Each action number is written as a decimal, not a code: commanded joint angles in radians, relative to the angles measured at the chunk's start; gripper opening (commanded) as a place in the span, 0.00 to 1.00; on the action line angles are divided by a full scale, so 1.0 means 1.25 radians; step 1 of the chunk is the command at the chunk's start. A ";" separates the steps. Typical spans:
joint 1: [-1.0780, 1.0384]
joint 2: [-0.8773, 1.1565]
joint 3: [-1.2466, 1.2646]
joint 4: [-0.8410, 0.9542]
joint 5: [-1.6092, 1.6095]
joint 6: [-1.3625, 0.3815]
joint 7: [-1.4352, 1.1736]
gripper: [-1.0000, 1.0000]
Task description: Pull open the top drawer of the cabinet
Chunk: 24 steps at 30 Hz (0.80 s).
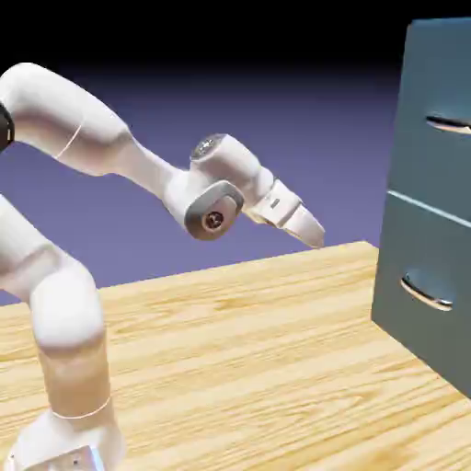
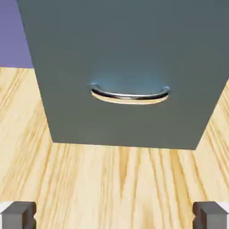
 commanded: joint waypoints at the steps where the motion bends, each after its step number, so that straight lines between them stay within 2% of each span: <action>1: 0.014 0.029 -0.027 0.013 0.035 -0.011 -0.032 0.50; 24: 0.327 0.696 -0.653 0.305 0.834 -0.256 -0.778 0.50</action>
